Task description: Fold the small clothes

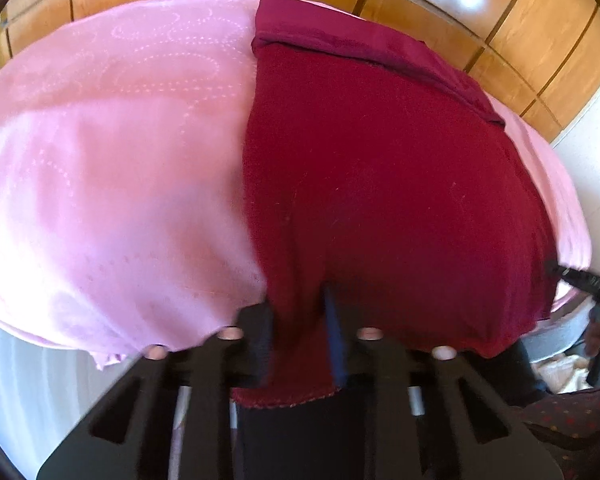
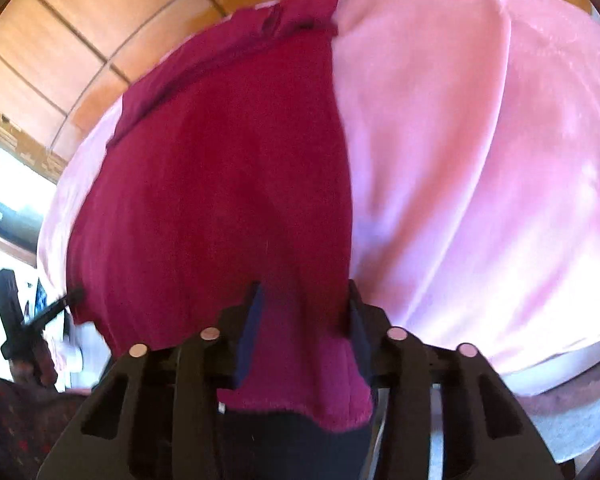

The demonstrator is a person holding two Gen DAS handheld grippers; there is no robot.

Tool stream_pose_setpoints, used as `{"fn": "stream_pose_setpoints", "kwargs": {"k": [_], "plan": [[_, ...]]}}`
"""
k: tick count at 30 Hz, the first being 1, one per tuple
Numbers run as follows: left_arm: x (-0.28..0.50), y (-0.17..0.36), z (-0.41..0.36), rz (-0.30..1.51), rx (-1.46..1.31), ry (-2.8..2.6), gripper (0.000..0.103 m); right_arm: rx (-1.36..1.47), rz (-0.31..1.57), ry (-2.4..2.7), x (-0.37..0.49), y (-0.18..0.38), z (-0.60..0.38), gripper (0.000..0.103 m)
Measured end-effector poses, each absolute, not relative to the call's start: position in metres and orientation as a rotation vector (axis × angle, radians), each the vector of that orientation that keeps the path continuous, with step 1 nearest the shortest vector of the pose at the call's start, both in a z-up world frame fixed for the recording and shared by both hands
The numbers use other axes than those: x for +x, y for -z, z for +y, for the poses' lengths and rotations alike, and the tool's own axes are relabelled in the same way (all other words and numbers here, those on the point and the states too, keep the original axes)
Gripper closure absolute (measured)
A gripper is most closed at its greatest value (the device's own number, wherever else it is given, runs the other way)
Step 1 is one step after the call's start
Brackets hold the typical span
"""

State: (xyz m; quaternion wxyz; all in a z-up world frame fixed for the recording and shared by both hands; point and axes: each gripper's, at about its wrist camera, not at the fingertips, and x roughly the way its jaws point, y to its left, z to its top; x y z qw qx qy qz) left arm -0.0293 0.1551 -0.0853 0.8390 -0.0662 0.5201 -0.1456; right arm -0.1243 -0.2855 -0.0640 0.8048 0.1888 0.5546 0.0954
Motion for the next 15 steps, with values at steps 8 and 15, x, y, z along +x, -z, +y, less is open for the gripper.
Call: {"fn": "stream_pose_setpoints", "kwargs": {"k": [8,15], "plan": [[-0.024,0.036,0.174,0.995,-0.331,0.453,0.092,0.513,1.016,-0.389,-0.103,0.002,-0.282,0.095],[0.039,0.012,0.166,0.892,-0.415,0.478,0.092,0.598,0.907,-0.346,-0.031,-0.014,-0.288,0.095]]}}
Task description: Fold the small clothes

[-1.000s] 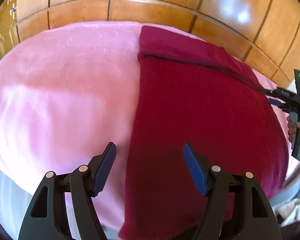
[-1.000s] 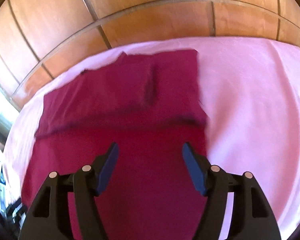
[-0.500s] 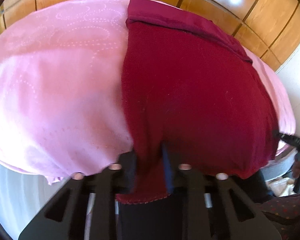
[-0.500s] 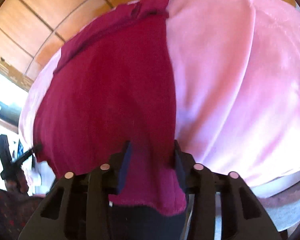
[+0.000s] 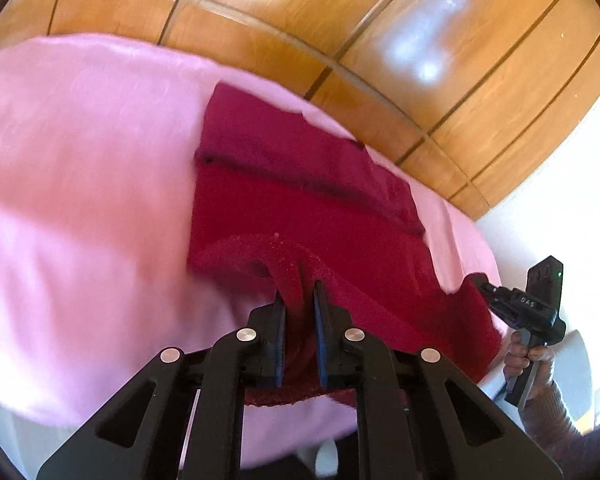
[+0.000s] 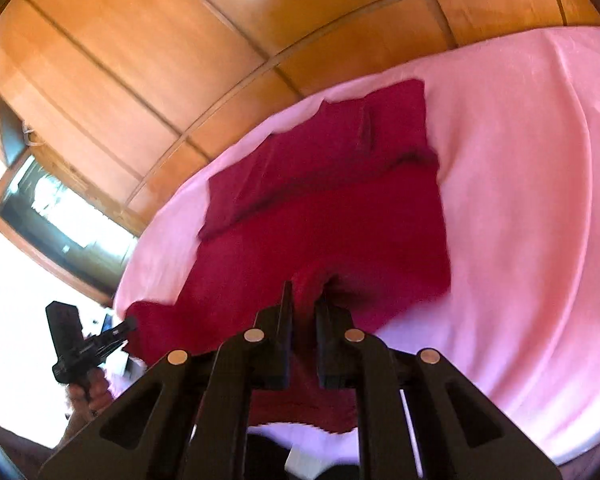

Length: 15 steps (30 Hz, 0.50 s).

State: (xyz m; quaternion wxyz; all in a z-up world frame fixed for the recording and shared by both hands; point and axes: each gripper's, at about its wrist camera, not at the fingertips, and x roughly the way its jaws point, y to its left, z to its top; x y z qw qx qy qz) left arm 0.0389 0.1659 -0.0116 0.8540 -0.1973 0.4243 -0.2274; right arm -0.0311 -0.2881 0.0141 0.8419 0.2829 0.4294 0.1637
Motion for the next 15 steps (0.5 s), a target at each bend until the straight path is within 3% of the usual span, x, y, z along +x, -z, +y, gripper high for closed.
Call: {"fn": "stream_pose_setpoints", "kwargs": {"k": [5,7,9,11,12,15], "plan": [[0.1,0.014,0.157,0.915,-0.435,0.417,0.092,0.661,0.927,-0.246,0.014,0.005,-0.307,0.094],[0.122,0.014,0.157,0.924,-0.443,0.359,0.083,0.688,0.933,-0.223,0.026,0.014,-0.315,0.089],[0.135,0.012,0.161,0.911,-0.458,0.337,0.051,0.712,0.92,-0.222,0.03,0.016,-0.321,0.061],[0.141,0.007,0.175,0.873,-0.502,0.283,0.028,0.752,0.895,-0.241,0.026,0.015,-0.328,0.04],[0.141,0.006,0.182,0.855,-0.534,0.283,0.028,0.759,0.88,-0.249,0.021,0.012,-0.33,0.032],[0.138,0.014,0.205,0.858,-0.58,0.258,0.028,0.737,0.853,-0.247,0.003,0.007,-0.34,0.026]]}}
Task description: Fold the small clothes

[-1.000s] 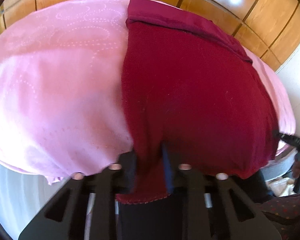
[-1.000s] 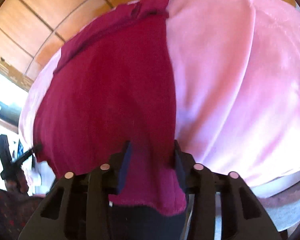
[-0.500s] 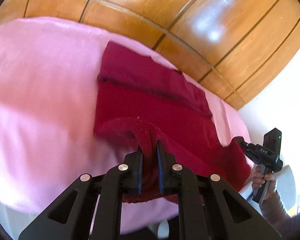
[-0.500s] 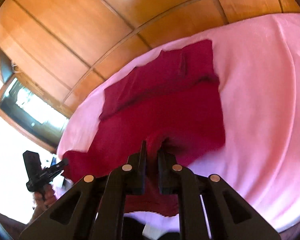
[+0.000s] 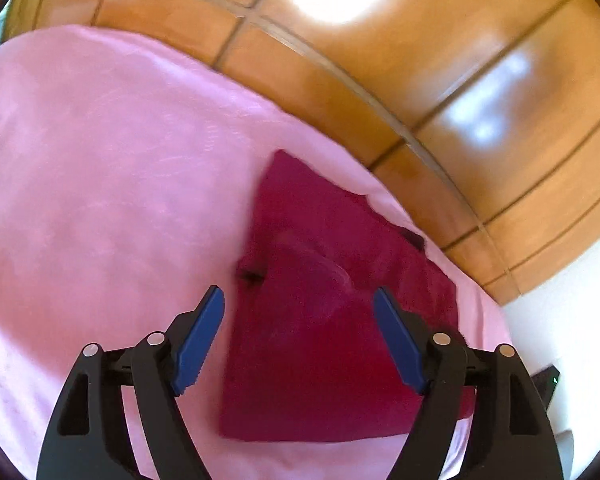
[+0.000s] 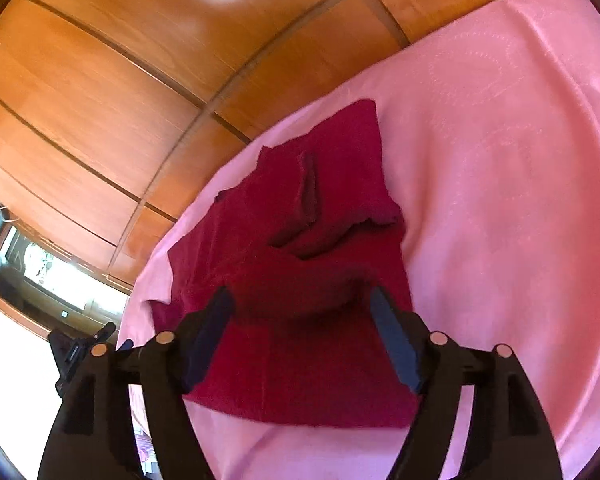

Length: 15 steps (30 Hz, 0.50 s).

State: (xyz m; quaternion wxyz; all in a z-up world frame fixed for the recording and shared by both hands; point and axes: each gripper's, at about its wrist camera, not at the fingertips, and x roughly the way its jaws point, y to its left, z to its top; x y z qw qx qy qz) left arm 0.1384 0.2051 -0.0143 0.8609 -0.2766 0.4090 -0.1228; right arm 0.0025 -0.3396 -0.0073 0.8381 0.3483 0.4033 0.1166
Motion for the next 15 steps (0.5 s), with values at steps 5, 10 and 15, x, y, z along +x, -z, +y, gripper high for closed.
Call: {"fn": "stream_pose_setpoints", "kwargs": {"k": [5,10,15], "plan": [[0.116,0.048,0.202,0.937,-0.49,0.298,0.028,0.637,0.901,-0.196,-0.02,0.02,-0.338,0.024],[0.107,0.073,0.181,1.018,-0.428,0.326,0.072,0.566,0.979,-0.168,-0.013,0.048,-0.32,0.058],[0.103,0.065,0.187,0.985,-0.42,0.321,0.092,0.548,0.976,-0.171,-0.011,0.043,-0.316,0.083]]}}
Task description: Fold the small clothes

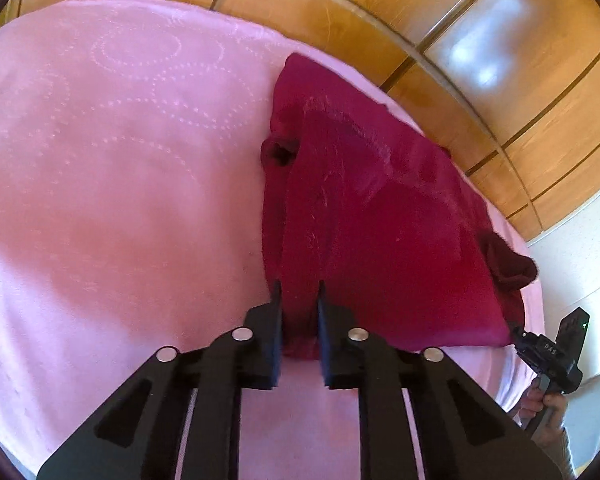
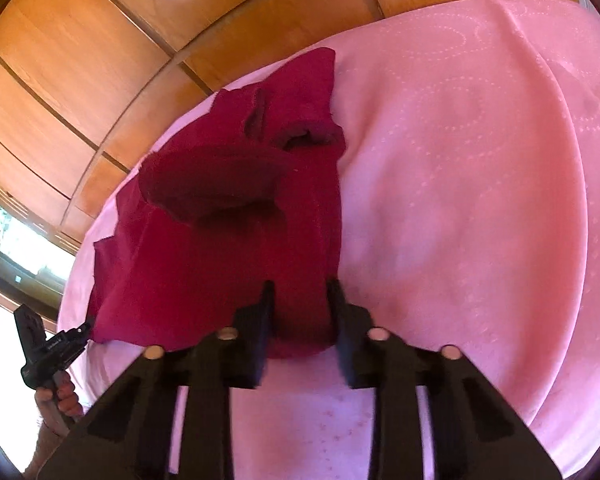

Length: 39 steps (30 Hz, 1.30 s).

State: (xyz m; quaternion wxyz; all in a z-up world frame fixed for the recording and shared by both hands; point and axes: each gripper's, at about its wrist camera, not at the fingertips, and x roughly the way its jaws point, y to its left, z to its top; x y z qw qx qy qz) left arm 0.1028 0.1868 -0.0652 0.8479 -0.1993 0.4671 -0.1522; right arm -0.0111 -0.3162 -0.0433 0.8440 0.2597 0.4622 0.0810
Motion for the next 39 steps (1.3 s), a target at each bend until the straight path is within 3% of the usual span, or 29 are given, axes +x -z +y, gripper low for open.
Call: {"fn": "stream_pose_setpoints", "kwargs": {"k": [15,17,19,20,21,24,30,31,33,35,39], "plan": [[-0.001,0.061,0.201,1.034,-0.4,0.353,0.093,0.415,1.085,-0.199,-0.095,0.027,-0.315,0.092],[0.002,0.056,0.201,1.023,-0.41,0.339,0.088,0.337,1.071,-0.183,-0.091,0.018,-0.308,0.086],[0.006,0.046,0.203,0.974,-0.372,0.307,0.065,0.194,1.028,-0.16,-0.086,0.005,-0.296,0.066],[0.008,0.041,0.205,0.945,-0.361,0.299,0.047,0.138,1.009,-0.161,-0.083,0.001,-0.289,0.054],[0.013,0.035,0.206,0.91,-0.352,0.29,0.042,0.077,0.994,-0.17,-0.08,-0.002,-0.281,0.052],[0.025,0.03,0.207,0.904,-0.351,0.323,0.042,-0.172,0.959,-0.208,-0.07,-0.004,-0.247,0.043],[0.063,0.033,0.188,0.92,-0.284,0.369,0.042,-0.428,0.881,-0.312,-0.046,0.006,-0.2,0.046],[0.071,0.036,0.185,0.929,-0.278,0.363,0.044,-0.443,0.876,-0.324,-0.042,0.007,-0.194,0.049],[0.08,0.042,0.181,0.955,-0.266,0.368,0.098,-0.463,0.866,-0.313,-0.036,0.005,-0.189,0.086],[0.081,0.042,0.179,0.944,-0.255,0.356,0.098,-0.418,0.866,-0.313,-0.034,-0.002,-0.195,0.094],[0.066,0.028,0.186,0.888,-0.263,0.373,0.098,-0.232,0.85,-0.3,-0.033,-0.029,-0.225,0.096]]}}
